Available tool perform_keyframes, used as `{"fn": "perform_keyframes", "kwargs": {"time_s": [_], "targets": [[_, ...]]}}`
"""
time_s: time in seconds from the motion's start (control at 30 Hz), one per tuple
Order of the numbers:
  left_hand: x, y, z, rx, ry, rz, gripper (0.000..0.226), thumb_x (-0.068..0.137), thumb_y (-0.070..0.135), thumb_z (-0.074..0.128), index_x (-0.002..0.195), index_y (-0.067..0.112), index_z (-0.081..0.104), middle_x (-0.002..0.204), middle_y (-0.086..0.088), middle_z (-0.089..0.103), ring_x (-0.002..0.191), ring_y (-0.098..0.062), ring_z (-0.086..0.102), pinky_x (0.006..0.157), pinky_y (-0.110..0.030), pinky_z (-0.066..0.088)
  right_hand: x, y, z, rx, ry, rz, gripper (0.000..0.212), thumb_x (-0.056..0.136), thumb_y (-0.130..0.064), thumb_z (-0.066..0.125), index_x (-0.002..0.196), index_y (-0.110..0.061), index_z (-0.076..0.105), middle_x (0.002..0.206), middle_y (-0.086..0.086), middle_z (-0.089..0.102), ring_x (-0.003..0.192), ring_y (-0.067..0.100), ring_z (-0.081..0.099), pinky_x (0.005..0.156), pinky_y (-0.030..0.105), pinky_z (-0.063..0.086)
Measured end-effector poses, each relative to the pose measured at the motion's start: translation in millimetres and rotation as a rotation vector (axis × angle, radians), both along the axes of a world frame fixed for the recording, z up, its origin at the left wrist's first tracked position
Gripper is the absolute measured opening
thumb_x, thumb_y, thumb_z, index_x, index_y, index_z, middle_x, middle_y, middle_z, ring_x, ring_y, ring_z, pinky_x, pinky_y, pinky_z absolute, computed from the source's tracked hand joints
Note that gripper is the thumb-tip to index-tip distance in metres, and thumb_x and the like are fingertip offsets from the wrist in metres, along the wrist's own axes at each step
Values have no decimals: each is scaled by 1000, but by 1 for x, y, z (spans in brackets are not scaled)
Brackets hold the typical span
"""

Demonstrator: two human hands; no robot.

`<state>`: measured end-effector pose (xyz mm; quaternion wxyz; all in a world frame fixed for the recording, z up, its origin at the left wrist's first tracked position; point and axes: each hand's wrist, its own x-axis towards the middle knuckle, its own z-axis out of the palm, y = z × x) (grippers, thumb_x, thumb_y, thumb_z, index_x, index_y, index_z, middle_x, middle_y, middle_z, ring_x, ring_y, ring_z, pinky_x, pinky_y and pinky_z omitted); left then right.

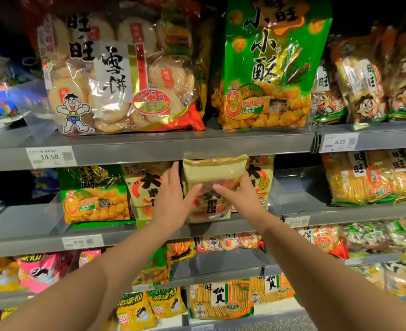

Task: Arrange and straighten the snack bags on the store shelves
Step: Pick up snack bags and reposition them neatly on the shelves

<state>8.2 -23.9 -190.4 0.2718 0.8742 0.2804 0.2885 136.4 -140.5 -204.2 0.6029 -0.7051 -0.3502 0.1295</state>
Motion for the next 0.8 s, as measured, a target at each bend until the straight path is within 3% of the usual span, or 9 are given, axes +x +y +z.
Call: {"fn": "perform_keyframes", "kwargs": {"time_s": [0.1, 0.2, 0.3, 0.4, 0.47, 0.57, 0.67, 0.73, 0.8], "targets": [[-2, -2, 7, 0, -120, -31, 63, 91, 40, 48, 143, 14, 23, 146, -4, 30, 131, -19, 34, 100, -28, 30, -10, -5, 6, 104, 102, 41, 47, 87, -25, 63, 123, -35, 35, 114, -19, 52, 101, -10, 53, 77, 7, 47], [3, -7, 13, -138, -176, -90, 46, 95, 34, 42, 136, 15, 35, 128, 1, 48, 116, -13, 45, 89, -20, 34, -13, -3, 15, 155, 191, -25, 46, 94, -31, 51, 135, -23, 32, 120, -6, 54, 99, 0, 56, 71, 13, 49], [6, -10, 14, -184, -199, -88, 32, 97, 32, 38, 124, 14, 42, 107, 6, 52, 95, -9, 48, 71, -19, 35, -15, -1, 31, 146, 212, -104, 30, 98, -33, 42, 123, -16, 42, 108, 0, 55, 90, 11, 56, 62, 14, 46], [12, -6, 7, -98, -170, -49, 21, 97, 33, 36, 105, 15, 42, 96, -1, 57, 86, -17, 54, 68, -28, 37, -18, 0, 29, 82, 142, -147, 34, 98, -33, 41, 124, -10, 43, 107, 10, 53, 101, 23, 53, 81, 35, 48], [16, -6, 1, -45, -152, -49, 17, 97, 34, 36, 98, 17, 40, 90, -2, 57, 80, -18, 55, 63, -29, 39, -18, 1, 20, 77, 49, -185, 21, 97, -34, 41, 108, -16, 46, 95, 5, 53, 93, 25, 54, 83, 42, 47], [20, -6, -2, -22, -148, -43, 15, 97, 33, 36, 94, 18, 39, 80, 4, 51, 72, -13, 51, 54, -22, 34, -16, 3, 14, 79, -1, -213, 11, 98, -31, 42, 94, -21, 43, 83, -3, 51, 79, 20, 52, 68, 30, 45], [29, -3, 2, -42, -71, -2, 19, 98, 33, 36, 91, 15, 38, 71, 7, 43, 66, -11, 44, 51, -22, 29, -14, 6, 20, 19, 5, -224, 18, 99, -31, 40, 104, -14, 40, 82, -7, 45, 75, 7, 44, 72, 25, 35], [37, 3, 9, -113, -27, 33, 26, 98, 33, 36, 86, 11, 40, 68, 4, 41, 63, -12, 41, 52, -28, 28, -7, 13, 26, -59, 51, -242, 23, 99, -33, 38, 109, -13, 39, 84, -7, 44, 82, 10, 44, 69, 24, 36], [45, 14, 23, -203, 24, 89, 32, 98, 29, 38, 75, 8, 43, 66, 1, 40, 63, -17, 43, 53, -32, 28, 5, 22, 38, -189, 109, -291, 20, 98, -27, 36, 95, -8, 43, 79, -1, 46, 83, 20, 48, 61, 28, 37]]}}
